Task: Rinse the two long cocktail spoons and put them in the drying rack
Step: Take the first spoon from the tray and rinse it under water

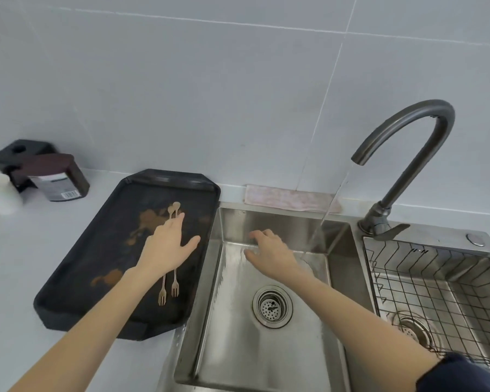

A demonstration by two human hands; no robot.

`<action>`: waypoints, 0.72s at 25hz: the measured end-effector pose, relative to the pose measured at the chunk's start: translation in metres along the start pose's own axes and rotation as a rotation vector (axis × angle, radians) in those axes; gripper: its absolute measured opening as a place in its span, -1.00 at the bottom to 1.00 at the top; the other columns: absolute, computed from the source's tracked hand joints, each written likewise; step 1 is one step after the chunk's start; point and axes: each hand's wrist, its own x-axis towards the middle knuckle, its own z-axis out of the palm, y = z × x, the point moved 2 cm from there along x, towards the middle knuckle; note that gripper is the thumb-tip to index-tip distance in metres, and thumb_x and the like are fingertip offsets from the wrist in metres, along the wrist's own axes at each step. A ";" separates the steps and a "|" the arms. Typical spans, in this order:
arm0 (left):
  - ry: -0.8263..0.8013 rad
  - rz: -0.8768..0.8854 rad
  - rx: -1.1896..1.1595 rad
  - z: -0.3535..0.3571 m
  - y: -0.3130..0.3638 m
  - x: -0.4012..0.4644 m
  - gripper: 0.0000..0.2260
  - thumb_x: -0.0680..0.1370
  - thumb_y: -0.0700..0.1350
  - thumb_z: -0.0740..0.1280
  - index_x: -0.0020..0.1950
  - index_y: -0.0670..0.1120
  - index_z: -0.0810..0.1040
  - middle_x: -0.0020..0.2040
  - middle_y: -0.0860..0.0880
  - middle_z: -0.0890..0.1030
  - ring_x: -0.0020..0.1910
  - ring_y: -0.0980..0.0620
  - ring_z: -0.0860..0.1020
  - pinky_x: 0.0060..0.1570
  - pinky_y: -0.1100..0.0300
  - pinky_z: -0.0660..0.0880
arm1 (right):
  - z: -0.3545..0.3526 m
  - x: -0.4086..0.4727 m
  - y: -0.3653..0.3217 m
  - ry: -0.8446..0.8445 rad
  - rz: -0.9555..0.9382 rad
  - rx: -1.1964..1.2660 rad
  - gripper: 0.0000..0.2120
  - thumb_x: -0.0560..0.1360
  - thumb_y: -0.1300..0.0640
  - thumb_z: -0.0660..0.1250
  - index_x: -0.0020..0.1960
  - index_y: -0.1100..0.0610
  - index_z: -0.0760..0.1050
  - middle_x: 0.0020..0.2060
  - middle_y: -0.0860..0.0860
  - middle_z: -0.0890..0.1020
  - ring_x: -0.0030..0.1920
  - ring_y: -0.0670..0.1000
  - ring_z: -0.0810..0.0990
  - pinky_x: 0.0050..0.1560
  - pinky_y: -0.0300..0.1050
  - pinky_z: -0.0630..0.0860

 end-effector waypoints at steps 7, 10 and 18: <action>-0.108 -0.152 -0.027 0.022 -0.064 0.018 -0.68 0.55 -0.04 0.24 0.28 -0.11 0.44 0.24 -0.13 0.53 0.13 -0.08 0.56 0.16 0.03 0.51 | 0.056 0.041 -0.072 -0.119 -0.044 0.136 -0.69 0.56 0.14 0.19 0.26 0.20 0.46 0.16 0.15 0.59 0.15 0.15 0.57 0.15 -0.03 0.51; -0.121 -0.151 -0.036 0.032 -0.072 0.027 -0.78 0.54 -0.06 0.26 0.13 -0.10 0.55 0.10 -0.10 0.60 0.02 -0.05 0.58 0.06 0.07 0.53 | 0.079 0.055 -0.091 -0.180 -0.030 0.112 -0.74 0.55 0.09 0.22 0.19 0.16 0.49 0.09 0.14 0.64 0.12 0.16 0.59 0.15 0.02 0.54; -0.111 -0.202 -0.005 0.046 -0.074 0.048 -0.81 0.52 0.01 0.29 -0.01 -0.08 0.59 0.00 -0.07 0.64 -0.01 -0.09 0.60 -0.04 0.05 0.54 | 0.110 0.072 -0.108 -0.247 -0.007 -0.070 -0.63 0.51 -0.02 0.28 0.17 0.22 0.40 0.13 0.17 0.58 0.13 0.20 0.57 0.09 0.07 0.51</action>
